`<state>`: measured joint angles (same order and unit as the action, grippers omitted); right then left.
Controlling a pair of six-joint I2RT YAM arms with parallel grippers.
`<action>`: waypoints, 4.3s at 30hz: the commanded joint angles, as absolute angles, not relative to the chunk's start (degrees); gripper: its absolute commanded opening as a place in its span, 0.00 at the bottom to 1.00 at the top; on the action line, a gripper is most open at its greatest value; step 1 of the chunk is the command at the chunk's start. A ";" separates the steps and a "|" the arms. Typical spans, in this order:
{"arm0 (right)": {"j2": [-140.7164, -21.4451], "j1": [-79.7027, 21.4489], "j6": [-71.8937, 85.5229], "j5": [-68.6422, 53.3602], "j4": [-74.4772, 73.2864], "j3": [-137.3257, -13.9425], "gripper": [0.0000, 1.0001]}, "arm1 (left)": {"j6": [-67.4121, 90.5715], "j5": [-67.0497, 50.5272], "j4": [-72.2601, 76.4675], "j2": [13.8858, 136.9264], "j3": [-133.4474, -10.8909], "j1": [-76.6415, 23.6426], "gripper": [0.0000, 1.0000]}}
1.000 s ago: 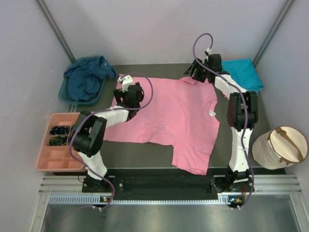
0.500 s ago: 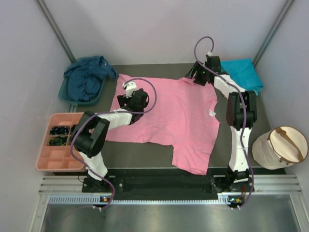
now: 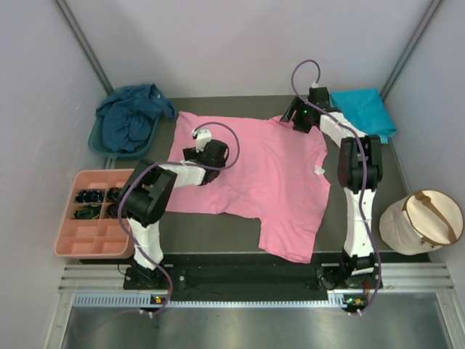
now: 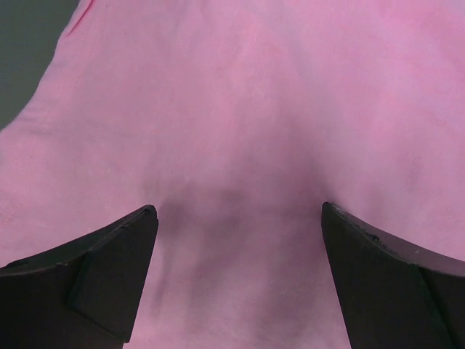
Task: Fold and stack the t-shirts
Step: Flatten out the tshirt
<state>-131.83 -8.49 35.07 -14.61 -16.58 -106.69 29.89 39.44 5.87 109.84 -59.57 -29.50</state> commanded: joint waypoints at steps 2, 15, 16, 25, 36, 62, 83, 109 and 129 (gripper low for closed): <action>-132.63 -8.61 34.98 -13.97 -16.79 -110.04 0.68 | 30.14 34.72 3.69 112.41 -59.85 -29.79 0.99; -135.35 -8.52 35.51 -14.24 -17.40 -112.76 0.68 | 31.99 37.35 1.50 109.16 -56.35 -29.79 0.99; -135.61 -8.35 35.51 -14.06 -17.75 -113.11 0.68 | 31.99 37.35 1.49 108.64 -55.99 -29.71 0.99; -138.34 -8.44 36.03 -13.54 -18.89 -116.36 0.68 | 33.40 38.32 0.88 106.44 -53.35 -29.79 0.99; -143.61 -8.53 38.14 -14.41 -19.69 -125.32 0.68 | 35.24 39.02 0.26 103.45 -50.89 -29.79 0.99; -144.94 -0.36 73.84 -45.87 58.46 -106.27 0.76 | 36.74 38.14 -1.06 102.22 -48.78 -29.79 0.99; -141.66 0.26 38.15 -22.95 -10.01 -121.71 0.78 | 37.26 38.67 -1.49 101.86 -48.60 -29.79 0.99; -150.29 -4.04 41.83 -20.39 -10.03 -130.61 0.78 | 37.88 38.85 -2.46 101.60 -48.60 -29.79 0.99; -156.10 -3.87 62.49 -37.17 37.27 -131.31 0.81 | 38.23 38.76 -2.29 101.87 -48.08 -29.79 0.99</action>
<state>-156.07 -3.27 58.30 -33.15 25.47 -128.29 38.15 39.29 4.21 102.24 -50.02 -29.69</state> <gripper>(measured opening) 0.806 0.991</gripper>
